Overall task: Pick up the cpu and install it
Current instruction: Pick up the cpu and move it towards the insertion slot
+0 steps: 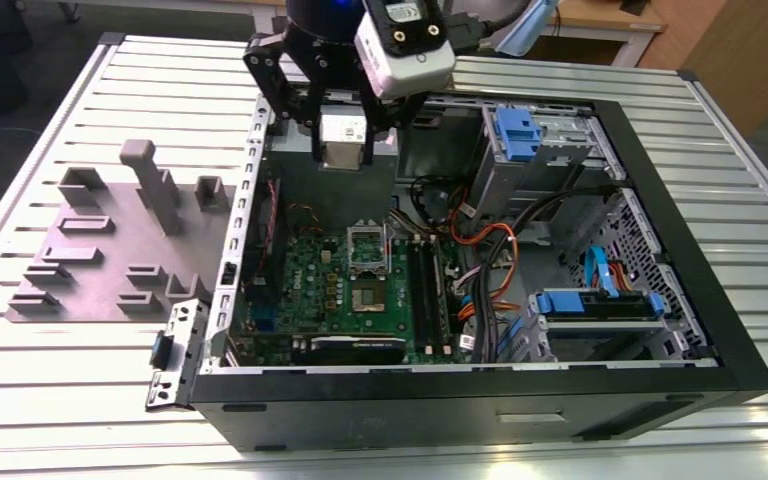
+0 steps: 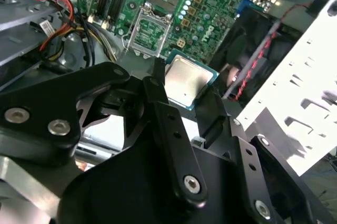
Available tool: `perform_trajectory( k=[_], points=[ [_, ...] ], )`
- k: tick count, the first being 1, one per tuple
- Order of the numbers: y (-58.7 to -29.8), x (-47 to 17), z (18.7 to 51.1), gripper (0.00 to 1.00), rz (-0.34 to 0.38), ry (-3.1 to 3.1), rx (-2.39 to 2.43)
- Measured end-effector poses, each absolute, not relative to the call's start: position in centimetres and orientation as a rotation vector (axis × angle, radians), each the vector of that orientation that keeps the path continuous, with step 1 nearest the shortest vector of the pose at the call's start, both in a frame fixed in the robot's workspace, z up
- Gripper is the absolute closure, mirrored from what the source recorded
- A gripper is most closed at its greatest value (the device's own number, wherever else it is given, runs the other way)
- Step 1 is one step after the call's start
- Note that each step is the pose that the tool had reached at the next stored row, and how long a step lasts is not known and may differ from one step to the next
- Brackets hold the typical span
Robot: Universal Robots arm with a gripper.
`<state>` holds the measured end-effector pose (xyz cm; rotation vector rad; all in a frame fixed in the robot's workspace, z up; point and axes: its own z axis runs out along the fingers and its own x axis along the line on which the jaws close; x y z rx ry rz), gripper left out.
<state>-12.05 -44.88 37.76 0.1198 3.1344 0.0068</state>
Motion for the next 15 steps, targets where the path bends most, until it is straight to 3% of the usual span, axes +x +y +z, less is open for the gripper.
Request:
perform_trajectory(
  k=[15],
  points=[
    [-45.2,-10.9,35.7,0.53,0.007,3.136,0.053]
  ],
)
